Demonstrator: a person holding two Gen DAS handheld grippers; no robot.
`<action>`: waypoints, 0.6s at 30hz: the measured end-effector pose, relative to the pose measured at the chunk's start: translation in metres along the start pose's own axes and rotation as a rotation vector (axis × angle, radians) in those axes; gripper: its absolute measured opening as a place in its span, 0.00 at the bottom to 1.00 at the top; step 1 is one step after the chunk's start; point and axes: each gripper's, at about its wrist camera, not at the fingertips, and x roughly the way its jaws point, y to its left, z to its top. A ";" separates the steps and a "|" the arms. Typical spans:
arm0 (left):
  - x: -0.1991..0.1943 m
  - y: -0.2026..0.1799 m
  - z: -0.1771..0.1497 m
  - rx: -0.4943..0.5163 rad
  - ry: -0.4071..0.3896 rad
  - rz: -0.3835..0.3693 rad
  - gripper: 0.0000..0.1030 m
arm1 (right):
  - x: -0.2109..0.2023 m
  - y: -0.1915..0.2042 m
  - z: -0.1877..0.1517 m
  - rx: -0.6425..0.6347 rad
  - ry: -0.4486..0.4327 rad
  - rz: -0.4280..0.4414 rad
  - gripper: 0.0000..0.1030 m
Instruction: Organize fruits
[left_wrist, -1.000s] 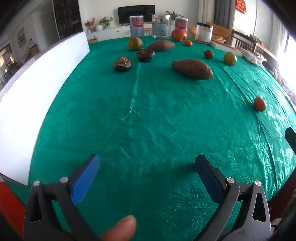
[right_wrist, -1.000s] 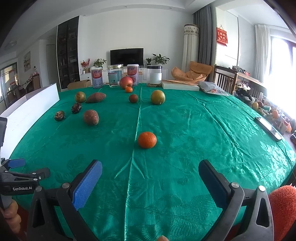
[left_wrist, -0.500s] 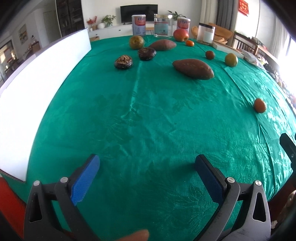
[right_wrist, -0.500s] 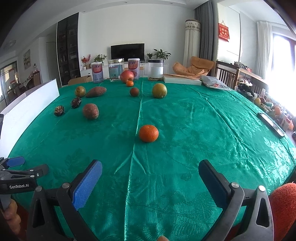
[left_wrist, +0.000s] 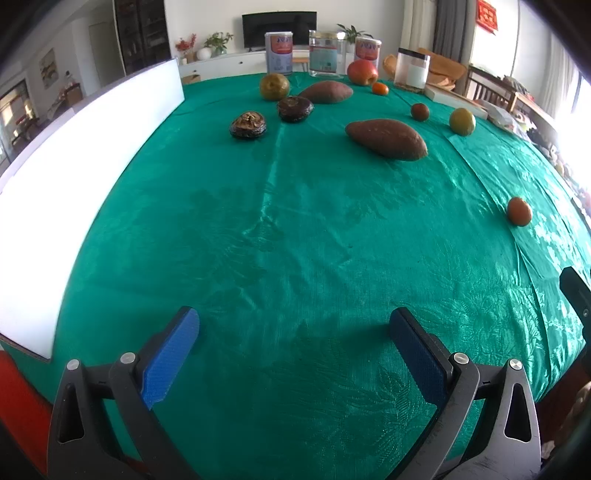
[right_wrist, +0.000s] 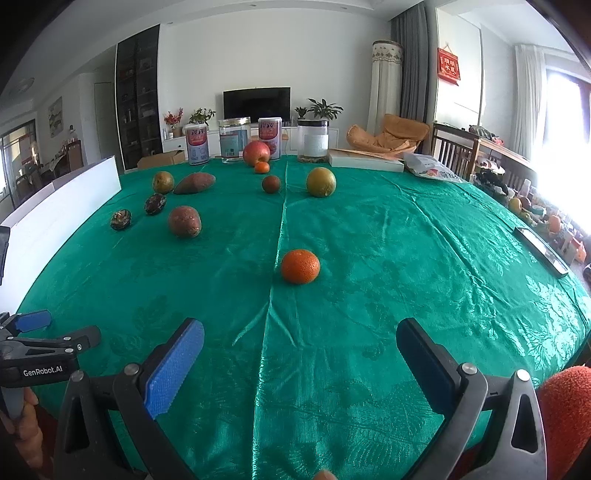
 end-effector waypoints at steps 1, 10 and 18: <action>0.000 0.000 0.000 -0.001 0.001 0.000 1.00 | 0.000 0.002 0.000 -0.001 0.000 0.000 1.00; 0.000 0.001 0.001 0.019 0.015 -0.018 1.00 | -0.001 -0.001 0.001 0.012 -0.006 0.000 1.00; 0.001 0.011 0.013 -0.001 0.059 -0.097 1.00 | 0.000 -0.008 0.006 0.043 0.007 0.023 1.00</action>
